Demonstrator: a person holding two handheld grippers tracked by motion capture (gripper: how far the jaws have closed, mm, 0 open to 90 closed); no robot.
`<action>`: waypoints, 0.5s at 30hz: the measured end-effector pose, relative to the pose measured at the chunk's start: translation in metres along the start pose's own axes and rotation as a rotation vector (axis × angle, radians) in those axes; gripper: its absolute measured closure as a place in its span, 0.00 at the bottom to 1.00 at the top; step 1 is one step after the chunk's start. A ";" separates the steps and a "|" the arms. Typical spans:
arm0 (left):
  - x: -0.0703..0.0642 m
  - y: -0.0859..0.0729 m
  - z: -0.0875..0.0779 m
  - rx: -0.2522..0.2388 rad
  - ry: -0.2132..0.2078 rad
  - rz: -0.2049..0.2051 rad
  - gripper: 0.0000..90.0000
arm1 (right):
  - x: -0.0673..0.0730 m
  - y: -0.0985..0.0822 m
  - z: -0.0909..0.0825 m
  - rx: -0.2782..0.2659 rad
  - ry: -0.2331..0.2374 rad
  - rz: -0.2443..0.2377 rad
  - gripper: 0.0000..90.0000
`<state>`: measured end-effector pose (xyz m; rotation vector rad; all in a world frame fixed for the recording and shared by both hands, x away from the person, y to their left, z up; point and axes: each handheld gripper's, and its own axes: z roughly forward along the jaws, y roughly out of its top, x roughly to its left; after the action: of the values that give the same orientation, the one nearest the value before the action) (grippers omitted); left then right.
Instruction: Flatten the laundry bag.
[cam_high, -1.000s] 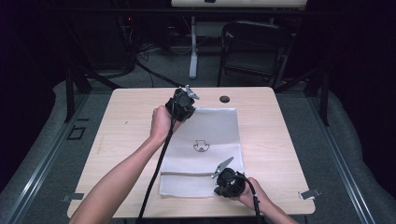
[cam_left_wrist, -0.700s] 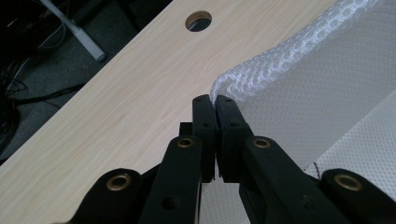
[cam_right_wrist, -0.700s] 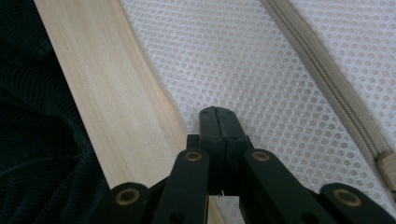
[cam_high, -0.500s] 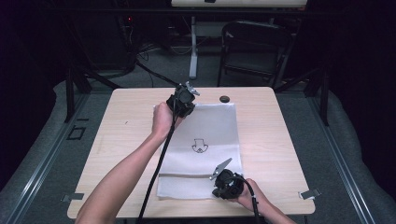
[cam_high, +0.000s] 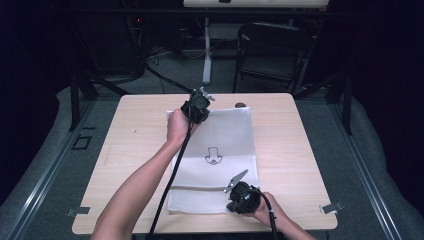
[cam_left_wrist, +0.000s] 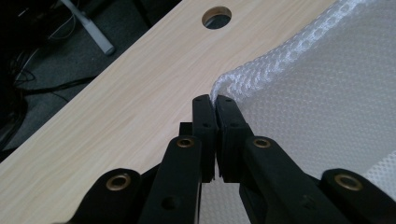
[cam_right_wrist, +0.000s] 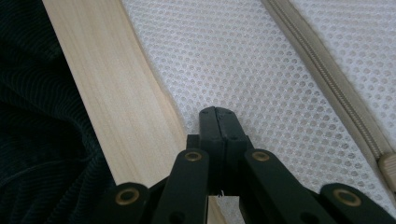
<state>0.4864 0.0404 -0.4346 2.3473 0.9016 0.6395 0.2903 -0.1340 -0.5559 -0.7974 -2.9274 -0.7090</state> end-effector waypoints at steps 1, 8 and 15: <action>0.000 0.000 0.002 -0.002 0.003 -0.004 0.98 | 0.000 0.000 0.000 0.000 0.004 0.000 1.00; 0.000 -0.001 0.022 0.019 0.022 -0.022 0.97 | 0.000 0.000 0.001 -0.012 0.004 0.005 1.00; -0.001 -0.003 0.041 0.033 0.035 -0.041 0.96 | -0.001 0.000 0.001 -0.012 -0.004 0.011 1.00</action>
<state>0.5089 0.0287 -0.4668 2.3473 0.9806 0.6562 0.2908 -0.1338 -0.5570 -0.8162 -2.9223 -0.7252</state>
